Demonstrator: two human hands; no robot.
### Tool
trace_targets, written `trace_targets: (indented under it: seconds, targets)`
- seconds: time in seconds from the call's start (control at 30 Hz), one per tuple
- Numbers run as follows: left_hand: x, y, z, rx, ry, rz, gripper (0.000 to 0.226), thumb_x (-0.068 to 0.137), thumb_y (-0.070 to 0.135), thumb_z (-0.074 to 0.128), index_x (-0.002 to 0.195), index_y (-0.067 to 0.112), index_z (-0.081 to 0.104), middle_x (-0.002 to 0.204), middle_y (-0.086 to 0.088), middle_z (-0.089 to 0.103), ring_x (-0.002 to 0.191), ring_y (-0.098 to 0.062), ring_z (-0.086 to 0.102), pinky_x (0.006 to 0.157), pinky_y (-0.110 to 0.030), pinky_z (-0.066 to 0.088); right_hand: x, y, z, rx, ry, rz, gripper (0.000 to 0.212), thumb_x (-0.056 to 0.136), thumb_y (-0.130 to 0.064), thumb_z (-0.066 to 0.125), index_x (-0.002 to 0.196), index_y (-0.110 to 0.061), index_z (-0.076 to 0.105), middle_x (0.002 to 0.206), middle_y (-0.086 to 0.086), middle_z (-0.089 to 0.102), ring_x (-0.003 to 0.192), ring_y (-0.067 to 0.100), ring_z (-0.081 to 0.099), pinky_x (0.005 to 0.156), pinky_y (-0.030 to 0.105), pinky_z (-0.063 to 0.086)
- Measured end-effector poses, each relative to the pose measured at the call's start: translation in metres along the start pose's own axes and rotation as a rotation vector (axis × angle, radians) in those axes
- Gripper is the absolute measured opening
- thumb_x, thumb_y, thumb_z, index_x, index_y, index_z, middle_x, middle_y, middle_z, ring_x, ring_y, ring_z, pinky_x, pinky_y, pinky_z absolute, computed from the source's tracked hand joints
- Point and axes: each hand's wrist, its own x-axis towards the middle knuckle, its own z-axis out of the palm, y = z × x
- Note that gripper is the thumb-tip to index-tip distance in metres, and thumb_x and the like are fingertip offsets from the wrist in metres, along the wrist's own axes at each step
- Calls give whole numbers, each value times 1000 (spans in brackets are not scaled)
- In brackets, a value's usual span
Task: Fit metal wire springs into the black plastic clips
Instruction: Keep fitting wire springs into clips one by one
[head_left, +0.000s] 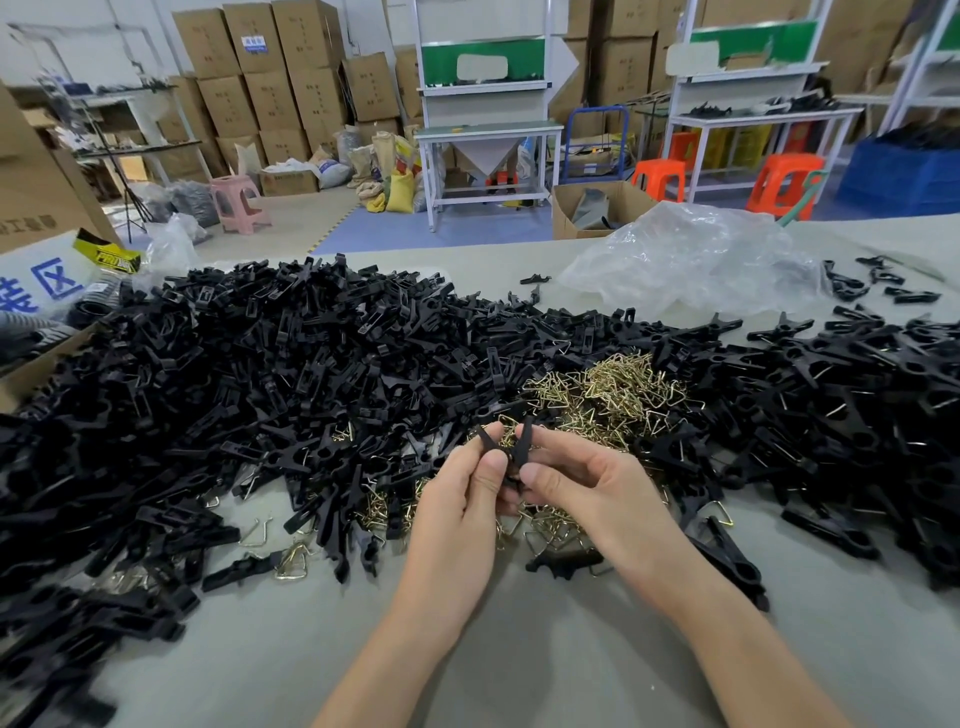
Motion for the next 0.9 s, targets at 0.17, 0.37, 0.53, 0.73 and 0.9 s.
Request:
trace_targets:
  seconds: [0.17, 0.37, 0.53, 0.73, 0.9]
  targets:
    - [1, -3, -2, 32, -41, 9, 30, 106, 24, 45, 123, 34, 67, 95, 0, 74, 80, -15, 65, 76, -26, 58, 1, 1, -1, -25, -23, -21, 49, 94, -4, 68, 110, -49, 75, 107, -6, 78, 97, 11, 73, 83, 18, 56]
    - [3, -3, -5, -28, -5, -14, 26, 101, 22, 56, 113, 39, 70, 87, 5, 74, 74, -9, 66, 76, -27, 59, 1, 2, -1, -18, -20, -23, 49, 93, -4, 68, 111, -49, 75, 108, -6, 78, 101, 11, 73, 83, 19, 56]
    - [5, -7, -3, -138, 74, -88, 9, 96, 19, 65, 96, 25, 73, 93, -1, 77, 81, -22, 73, 75, -32, 61, 1, 5, -2, -23, -13, -9, 36, 91, -5, 72, 111, -34, 77, 112, -7, 77, 105, 10, 72, 87, 18, 54]
    - [5, -8, -1, -166, 34, -79, 27, 100, 6, 56, 105, 24, 75, 95, -1, 78, 90, -22, 75, 82, -28, 60, 1, 5, -4, -29, 11, -15, 32, 91, -7, 72, 111, -31, 76, 111, -9, 77, 109, 9, 70, 94, 19, 53]
    - [4, -2, 0, -197, -58, -52, 35, 103, 3, 50, 125, 27, 63, 98, 1, 78, 98, -15, 74, 86, -22, 57, 2, 5, -4, 9, 100, -57, 32, 87, -1, 74, 110, -23, 75, 104, -9, 78, 101, 6, 73, 85, 13, 53]
